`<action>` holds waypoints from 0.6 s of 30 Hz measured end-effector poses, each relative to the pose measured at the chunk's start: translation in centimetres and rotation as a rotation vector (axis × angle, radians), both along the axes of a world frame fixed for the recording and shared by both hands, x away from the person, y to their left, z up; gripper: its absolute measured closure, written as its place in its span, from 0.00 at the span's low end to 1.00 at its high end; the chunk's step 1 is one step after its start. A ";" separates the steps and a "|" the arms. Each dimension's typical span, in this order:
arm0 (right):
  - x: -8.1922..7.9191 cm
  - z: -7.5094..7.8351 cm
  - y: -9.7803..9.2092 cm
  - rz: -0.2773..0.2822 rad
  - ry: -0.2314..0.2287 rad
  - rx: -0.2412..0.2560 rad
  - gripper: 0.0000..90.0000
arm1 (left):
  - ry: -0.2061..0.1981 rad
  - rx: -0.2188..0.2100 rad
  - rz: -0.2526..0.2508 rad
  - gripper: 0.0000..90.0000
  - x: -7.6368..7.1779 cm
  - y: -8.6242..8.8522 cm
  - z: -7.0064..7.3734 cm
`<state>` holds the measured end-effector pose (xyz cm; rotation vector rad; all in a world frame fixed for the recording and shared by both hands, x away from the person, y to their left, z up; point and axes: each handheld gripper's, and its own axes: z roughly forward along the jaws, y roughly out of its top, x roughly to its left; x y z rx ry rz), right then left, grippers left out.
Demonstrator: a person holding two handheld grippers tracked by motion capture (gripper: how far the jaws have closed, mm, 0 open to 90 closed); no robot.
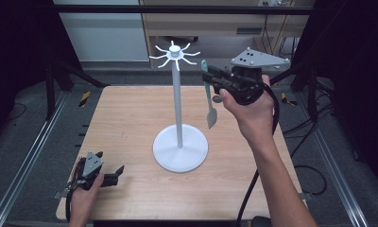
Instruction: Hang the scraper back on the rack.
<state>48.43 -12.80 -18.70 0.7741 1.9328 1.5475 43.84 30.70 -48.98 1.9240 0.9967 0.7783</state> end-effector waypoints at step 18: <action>-0.2 0.3 0.8 0.039 -0.004 -0.010 0.83 | 0.000 0.000 -0.002 0.03 0.0 0.0 0.0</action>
